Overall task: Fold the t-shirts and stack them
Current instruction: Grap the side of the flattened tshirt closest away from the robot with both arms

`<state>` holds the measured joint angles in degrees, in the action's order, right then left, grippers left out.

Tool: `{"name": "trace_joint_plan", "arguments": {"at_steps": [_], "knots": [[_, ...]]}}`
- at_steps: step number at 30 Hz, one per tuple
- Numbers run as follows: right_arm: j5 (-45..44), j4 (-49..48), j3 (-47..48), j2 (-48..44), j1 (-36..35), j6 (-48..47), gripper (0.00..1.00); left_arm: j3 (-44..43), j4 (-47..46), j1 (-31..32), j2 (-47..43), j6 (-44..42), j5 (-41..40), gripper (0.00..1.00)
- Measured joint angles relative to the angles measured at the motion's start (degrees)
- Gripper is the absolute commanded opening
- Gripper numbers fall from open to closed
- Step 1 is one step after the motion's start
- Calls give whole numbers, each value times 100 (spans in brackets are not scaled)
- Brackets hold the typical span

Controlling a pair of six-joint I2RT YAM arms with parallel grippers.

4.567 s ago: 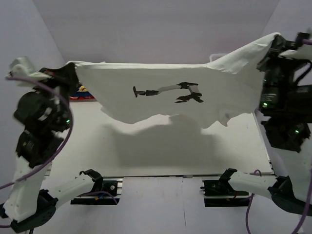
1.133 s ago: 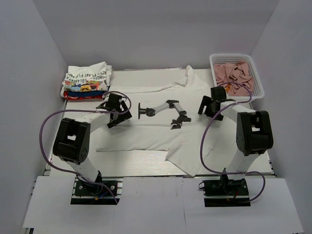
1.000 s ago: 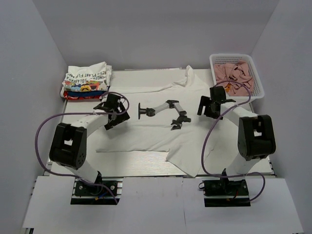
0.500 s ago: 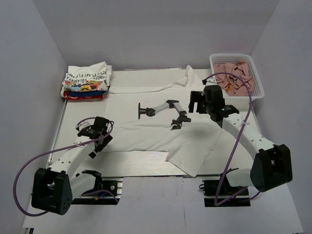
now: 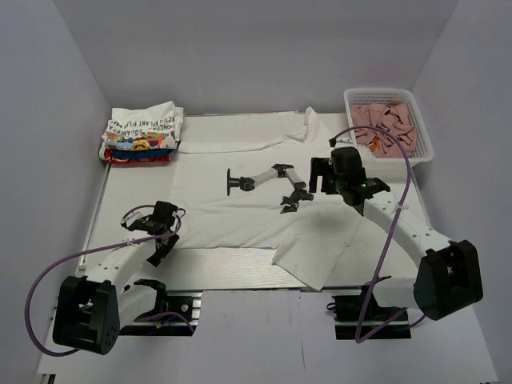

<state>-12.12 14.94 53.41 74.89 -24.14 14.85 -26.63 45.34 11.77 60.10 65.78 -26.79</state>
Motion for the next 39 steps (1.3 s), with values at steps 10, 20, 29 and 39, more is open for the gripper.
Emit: {"name": "trace_joint_plan", "arguments": {"at_steps": [10, 20, 29, 39], "knots": [[175, 568, -872, -828, -590, 120, 90, -243, -608, -4, 566, -146, 46, 0], [675, 2079, -1078, -166, -2942, 551, 90, -254, -743, -4, 592, -188, 85, 0], [730, 2715, -1388, 63, -4024, 1115, 66, -236, -662, -4, 160, -188, 81, 0], [363, 2892, -1456, 326, -4085, 1556, 0, -234, -632, -4, 57, -188, 87, 0]]}}
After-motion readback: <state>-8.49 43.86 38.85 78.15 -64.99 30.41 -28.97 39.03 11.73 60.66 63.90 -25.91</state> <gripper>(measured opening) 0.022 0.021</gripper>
